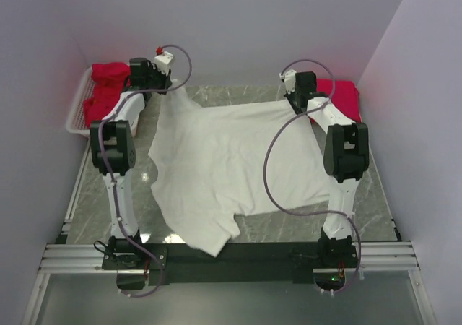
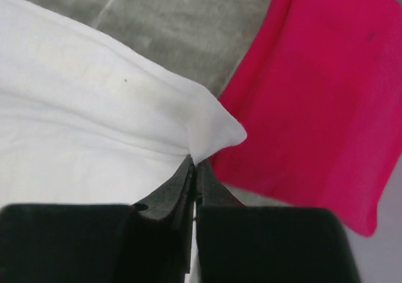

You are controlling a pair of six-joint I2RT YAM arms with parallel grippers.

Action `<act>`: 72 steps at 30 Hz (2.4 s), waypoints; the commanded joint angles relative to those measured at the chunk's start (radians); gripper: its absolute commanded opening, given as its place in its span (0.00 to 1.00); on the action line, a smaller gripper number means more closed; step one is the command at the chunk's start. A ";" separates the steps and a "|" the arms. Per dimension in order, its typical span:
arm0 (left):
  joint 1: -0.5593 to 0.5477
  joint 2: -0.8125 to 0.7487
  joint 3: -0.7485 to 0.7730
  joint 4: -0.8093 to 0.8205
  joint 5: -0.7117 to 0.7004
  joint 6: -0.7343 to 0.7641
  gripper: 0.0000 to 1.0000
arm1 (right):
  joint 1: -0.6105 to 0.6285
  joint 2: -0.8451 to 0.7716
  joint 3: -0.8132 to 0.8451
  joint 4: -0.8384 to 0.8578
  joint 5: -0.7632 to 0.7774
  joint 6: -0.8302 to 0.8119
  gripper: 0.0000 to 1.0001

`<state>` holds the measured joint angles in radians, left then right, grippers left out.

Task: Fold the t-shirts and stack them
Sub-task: Flatten the tshirt out

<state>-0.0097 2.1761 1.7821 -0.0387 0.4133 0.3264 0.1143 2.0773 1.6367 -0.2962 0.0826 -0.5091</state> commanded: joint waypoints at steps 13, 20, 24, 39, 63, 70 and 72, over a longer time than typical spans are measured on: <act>0.048 -0.296 -0.163 -0.191 0.061 -0.061 0.76 | -0.005 -0.183 0.026 -0.339 -0.067 0.099 0.78; 0.047 -0.521 -0.511 -0.424 0.128 0.025 0.59 | -0.008 -0.276 -0.135 -0.451 -0.136 0.077 0.56; 0.045 -0.578 -0.639 -0.539 0.114 0.156 0.48 | -0.008 -0.269 -0.216 -0.481 -0.149 0.067 0.36; -0.009 -0.625 -0.944 -0.540 -0.191 0.381 0.40 | -0.008 -0.238 -0.454 -0.439 -0.084 0.026 0.27; 0.114 -0.880 -0.865 -1.003 -0.025 0.743 0.44 | 0.007 -0.528 -0.496 -0.693 -0.279 -0.075 0.34; 0.113 -0.678 -0.613 -0.871 0.125 0.498 0.49 | -0.005 -0.350 -0.311 -0.690 -0.297 -0.028 0.32; 0.113 -0.655 -0.607 -0.888 0.150 0.513 0.48 | -0.004 -0.345 -0.327 -0.696 -0.303 -0.034 0.31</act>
<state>0.1036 1.4895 1.1484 -0.9150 0.4603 0.8913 0.1078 1.6989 1.3193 -0.9485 -0.1928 -0.5522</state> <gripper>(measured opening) 0.488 0.314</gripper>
